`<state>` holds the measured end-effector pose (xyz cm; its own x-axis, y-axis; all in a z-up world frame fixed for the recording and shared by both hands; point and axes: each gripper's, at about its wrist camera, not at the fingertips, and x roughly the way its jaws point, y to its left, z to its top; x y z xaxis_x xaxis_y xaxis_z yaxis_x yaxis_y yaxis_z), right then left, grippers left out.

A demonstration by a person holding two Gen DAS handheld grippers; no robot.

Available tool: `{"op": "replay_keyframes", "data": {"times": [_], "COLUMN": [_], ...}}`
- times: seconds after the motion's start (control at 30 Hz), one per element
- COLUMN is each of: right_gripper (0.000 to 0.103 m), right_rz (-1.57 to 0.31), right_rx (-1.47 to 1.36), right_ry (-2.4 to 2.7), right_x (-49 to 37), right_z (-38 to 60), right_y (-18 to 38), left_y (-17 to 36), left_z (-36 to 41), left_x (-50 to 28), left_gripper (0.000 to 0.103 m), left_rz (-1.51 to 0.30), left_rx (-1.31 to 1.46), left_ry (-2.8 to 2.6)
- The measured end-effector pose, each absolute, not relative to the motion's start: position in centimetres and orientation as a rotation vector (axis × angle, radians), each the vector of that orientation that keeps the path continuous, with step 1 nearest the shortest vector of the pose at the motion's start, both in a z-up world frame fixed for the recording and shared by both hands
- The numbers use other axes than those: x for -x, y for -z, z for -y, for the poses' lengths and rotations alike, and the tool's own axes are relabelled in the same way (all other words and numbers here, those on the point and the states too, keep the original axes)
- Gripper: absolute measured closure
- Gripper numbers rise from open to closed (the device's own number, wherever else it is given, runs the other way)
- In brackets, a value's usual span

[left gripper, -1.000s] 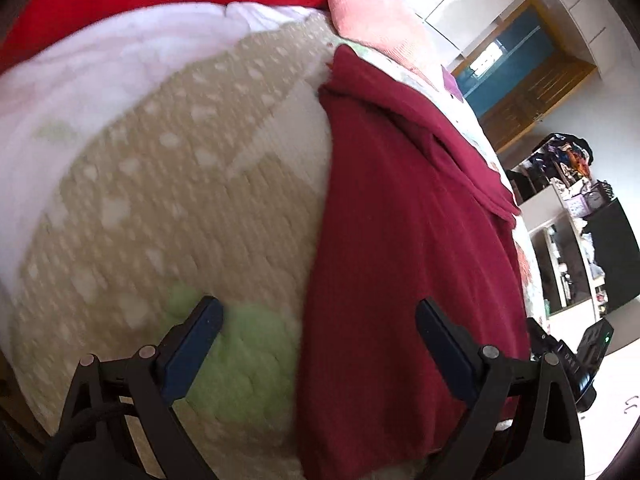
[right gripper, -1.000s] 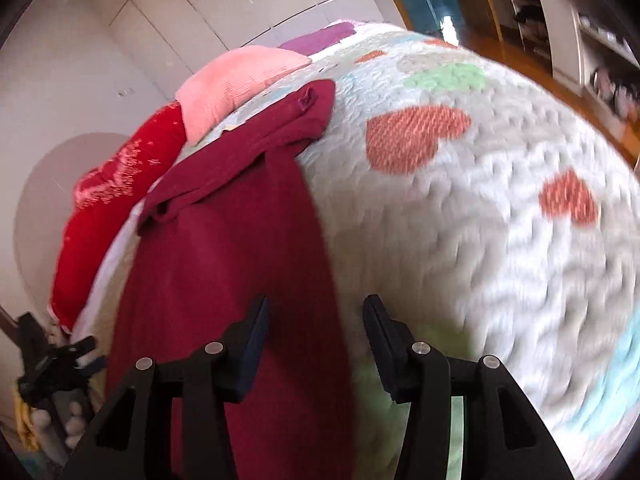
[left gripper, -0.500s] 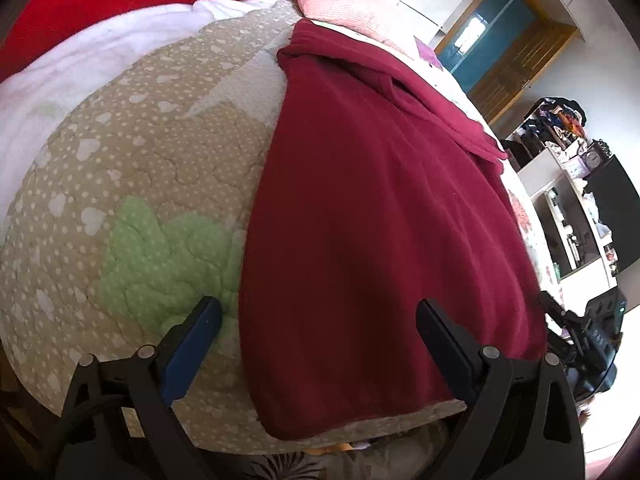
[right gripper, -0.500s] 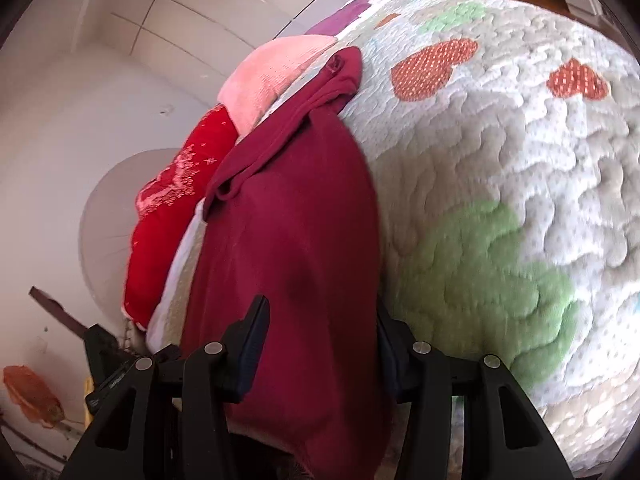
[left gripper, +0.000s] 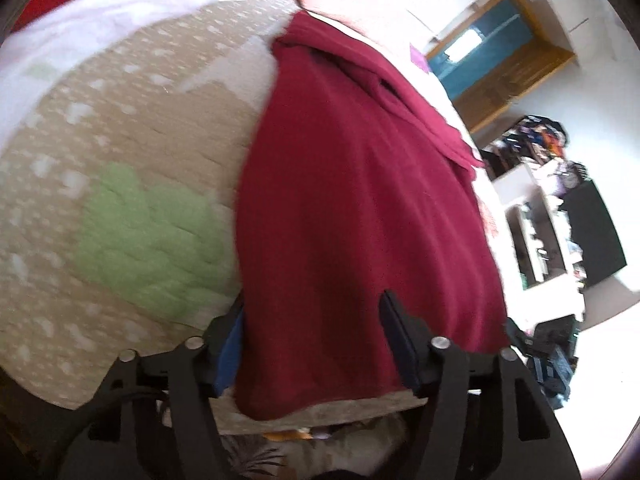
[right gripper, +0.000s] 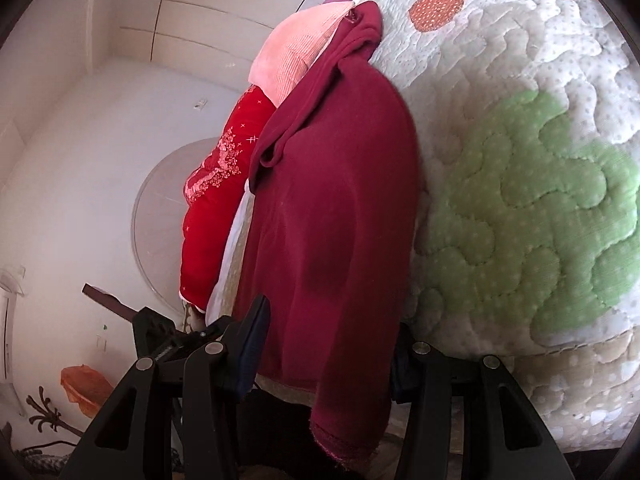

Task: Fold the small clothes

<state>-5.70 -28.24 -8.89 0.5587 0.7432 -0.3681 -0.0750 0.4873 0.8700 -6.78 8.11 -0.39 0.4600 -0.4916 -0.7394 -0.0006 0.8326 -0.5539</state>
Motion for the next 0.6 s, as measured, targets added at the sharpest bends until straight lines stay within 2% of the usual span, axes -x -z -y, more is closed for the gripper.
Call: {"op": "replay_keyframes", "data": {"times": [0.17,0.27,0.3,0.33,0.37,0.4,0.6], "right_gripper": [0.052,0.056,0.064,0.078,0.086,0.091,0.094], "right_rz": [-0.833,-0.838,-0.843,-0.854,-0.863,-0.873,-0.893], "right_rx": [-0.932,-0.913,-0.903,-0.884,-0.872,-0.870,-0.847], "right_ry": [-0.568,-0.553,-0.539,-0.513,-0.492,-0.475,-0.438], "right_x": [5.8,5.9,5.9,5.9,5.9,5.9,6.2], "right_z": [28.0,27.9,27.8,27.7,27.7,27.8,27.6], "right_y": [8.9,8.8,8.6,8.6,8.6,8.8,8.4], "left_y": [1.1,1.1,1.2,1.3,1.3,1.2,0.4], "left_z": [-7.7,-8.1,-8.6,-9.1,-9.3,-9.5,-9.6], "left_x": [6.5,6.3,6.3,6.3,6.3,6.4,7.4], "left_gripper": [0.038,0.081,0.087,0.091,0.095,0.095,0.095], "left_rz": [-1.090,-1.118,-1.121,-1.121,-1.123,-1.126,-1.115], "left_rx": [0.572,0.527,0.556,0.589,0.592,0.583,0.556], "left_ry": [0.365,0.292,0.293,0.293,0.275,0.256,0.226]}}
